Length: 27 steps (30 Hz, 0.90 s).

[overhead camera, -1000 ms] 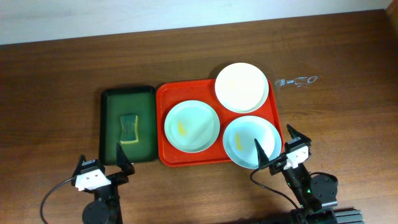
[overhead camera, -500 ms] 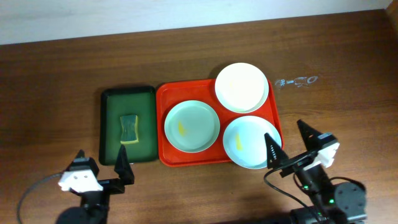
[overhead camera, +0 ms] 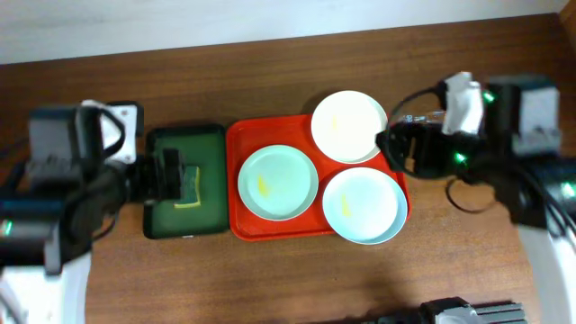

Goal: Clean dirty plates on tray and stack at the side
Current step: 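Move left gripper to the sponge and right gripper to the pale green plate rim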

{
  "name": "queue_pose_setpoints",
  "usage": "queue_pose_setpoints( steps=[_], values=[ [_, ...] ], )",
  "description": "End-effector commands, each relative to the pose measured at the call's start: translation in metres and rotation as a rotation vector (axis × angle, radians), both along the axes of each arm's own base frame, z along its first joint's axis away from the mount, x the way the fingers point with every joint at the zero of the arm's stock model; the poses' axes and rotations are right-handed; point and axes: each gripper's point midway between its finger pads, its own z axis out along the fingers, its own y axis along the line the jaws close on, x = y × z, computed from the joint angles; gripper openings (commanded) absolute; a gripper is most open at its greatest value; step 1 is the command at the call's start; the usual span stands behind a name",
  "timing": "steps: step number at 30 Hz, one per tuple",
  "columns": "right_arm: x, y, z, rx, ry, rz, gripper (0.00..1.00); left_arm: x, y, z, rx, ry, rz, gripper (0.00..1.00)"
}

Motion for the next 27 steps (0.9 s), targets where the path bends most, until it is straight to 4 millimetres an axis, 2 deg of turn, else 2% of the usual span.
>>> queue_pose_setpoints(
  steps=[1,2,3,4,5,6,7,8,9,13,14,16,17,20,27],
  values=[
    [0.007,0.024,-0.019,0.112,0.142,0.083,0.57,0.013,-0.009,-0.023,-0.006,0.106,-0.045,0.93],
    [0.012,0.026,-0.03,0.103,0.185,0.089,0.44,0.017,-0.008,-0.03,0.0,0.132,-0.042,0.69],
    [0.017,0.028,-0.043,0.081,0.225,0.091,0.43,0.024,-0.006,-0.038,0.012,0.158,-0.018,0.22],
    [0.022,0.031,-0.054,0.049,0.256,0.096,0.43,0.03,0.0,-0.049,0.02,0.197,0.051,0.15],
    [0.026,0.035,-0.069,0.002,0.294,0.106,0.45,0.034,0.003,-0.057,0.028,0.224,0.082,0.13],
    [0.029,0.042,-0.084,-0.035,0.332,0.123,0.49,0.039,0.004,-0.07,0.039,0.263,0.094,0.22],
    [0.033,0.05,-0.102,-0.085,0.376,0.143,0.51,0.044,0.003,-0.083,0.045,0.306,0.094,0.39],
    [0.037,0.054,-0.116,-0.123,0.402,0.154,0.51,0.048,0.003,-0.092,0.05,0.335,0.094,0.51],
    [0.041,0.061,-0.133,-0.162,0.435,0.171,0.51,0.053,0.002,-0.101,0.053,0.357,0.094,0.58],
    [0.064,0.093,-0.195,-0.202,0.509,0.237,0.48,0.069,0.003,-0.127,0.059,0.414,0.115,0.58],
    [0.07,0.096,-0.208,-0.204,0.522,0.238,0.47,0.071,0.005,-0.13,0.057,0.421,0.132,0.59],
    [0.084,0.097,-0.246,-0.232,0.56,0.231,0.38,0.078,0.018,-0.136,0.041,0.427,0.19,0.58],
    [0.087,0.094,-0.256,-0.257,0.566,0.222,0.35,0.08,0.022,-0.136,0.037,0.421,0.201,0.59],
    [0.092,0.085,-0.275,-0.321,0.58,0.2,0.34,0.081,0.029,-0.136,0.033,0.417,0.219,0.59],
    [0.094,0.088,-0.278,-0.317,0.575,0.202,0.26,0.083,0.028,-0.137,0.033,0.414,0.219,0.6]
  ],
)
